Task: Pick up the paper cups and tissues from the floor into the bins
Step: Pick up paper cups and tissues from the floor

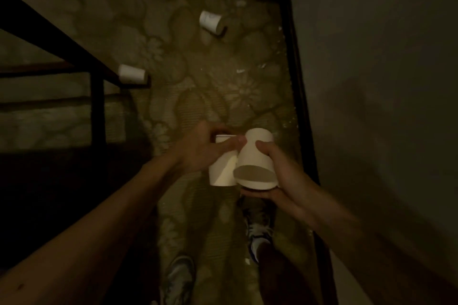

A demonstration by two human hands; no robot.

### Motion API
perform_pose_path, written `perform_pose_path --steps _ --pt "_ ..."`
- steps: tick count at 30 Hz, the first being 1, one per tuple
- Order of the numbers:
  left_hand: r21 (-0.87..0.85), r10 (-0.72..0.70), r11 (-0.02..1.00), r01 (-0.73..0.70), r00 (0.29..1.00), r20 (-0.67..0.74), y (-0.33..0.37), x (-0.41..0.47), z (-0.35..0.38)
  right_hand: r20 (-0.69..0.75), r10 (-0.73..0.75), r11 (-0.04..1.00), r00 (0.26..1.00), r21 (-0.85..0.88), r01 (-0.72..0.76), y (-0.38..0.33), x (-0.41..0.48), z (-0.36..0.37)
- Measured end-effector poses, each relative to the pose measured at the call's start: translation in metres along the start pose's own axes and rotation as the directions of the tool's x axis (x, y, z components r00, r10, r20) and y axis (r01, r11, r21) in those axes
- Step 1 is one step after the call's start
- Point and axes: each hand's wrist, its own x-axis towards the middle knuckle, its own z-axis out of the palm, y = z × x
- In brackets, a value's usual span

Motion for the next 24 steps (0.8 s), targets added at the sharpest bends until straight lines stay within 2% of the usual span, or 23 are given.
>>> perform_pose_path --steps 3,6,9,11,14,16,18,20,22,24 --pt "-0.028 0.070 0.997 -0.072 0.994 -0.085 0.081 -0.062 -0.027 0.015 -0.096 0.991 0.995 0.093 0.094 -0.031 -0.092 0.016" --pt "-0.098 0.167 0.977 -0.191 0.963 -0.212 0.154 -0.129 -0.051 -0.014 -0.230 0.968 0.973 0.098 0.230 -0.058 -0.181 0.038" --pt "-0.189 0.259 0.929 -0.317 0.925 -0.277 0.227 -0.209 -0.076 0.003 -0.384 0.921 0.923 0.065 0.383 -0.087 -0.283 0.063" --pt "-0.209 0.346 0.877 -0.433 0.870 -0.351 0.271 -0.266 -0.087 0.025 -0.478 0.878 0.878 0.042 0.476 -0.102 -0.354 0.079" --pt "-0.136 0.475 0.794 -0.592 0.745 -0.467 0.329 -0.340 -0.096 0.046 -0.622 0.783 0.781 0.049 0.620 -0.113 -0.454 0.094" --pt "-0.177 0.466 0.767 -0.617 0.725 -0.507 0.358 -0.384 -0.098 0.067 -0.712 0.702 0.699 0.021 0.712 -0.112 -0.512 0.101" --pt "-0.273 0.461 0.725 -0.633 0.740 -0.490 0.383 -0.430 -0.100 0.076 -0.784 0.618 0.616 0.006 0.786 -0.107 -0.563 0.107" --pt "-0.346 0.498 0.690 -0.635 0.764 -0.410 0.398 -0.473 -0.092 0.074 -0.832 0.551 0.550 -0.002 0.834 -0.093 -0.610 0.112" --pt "-0.405 0.566 0.649 -0.644 0.765 -0.309 0.405 -0.505 -0.079 0.042 -0.853 0.521 0.520 -0.007 0.854 -0.078 -0.643 0.116" --pt "-0.454 0.639 0.600 -0.659 0.736 -0.223 0.414 -0.536 -0.062 -0.018 -0.871 0.491 0.491 -0.015 0.871 -0.058 -0.676 0.114"
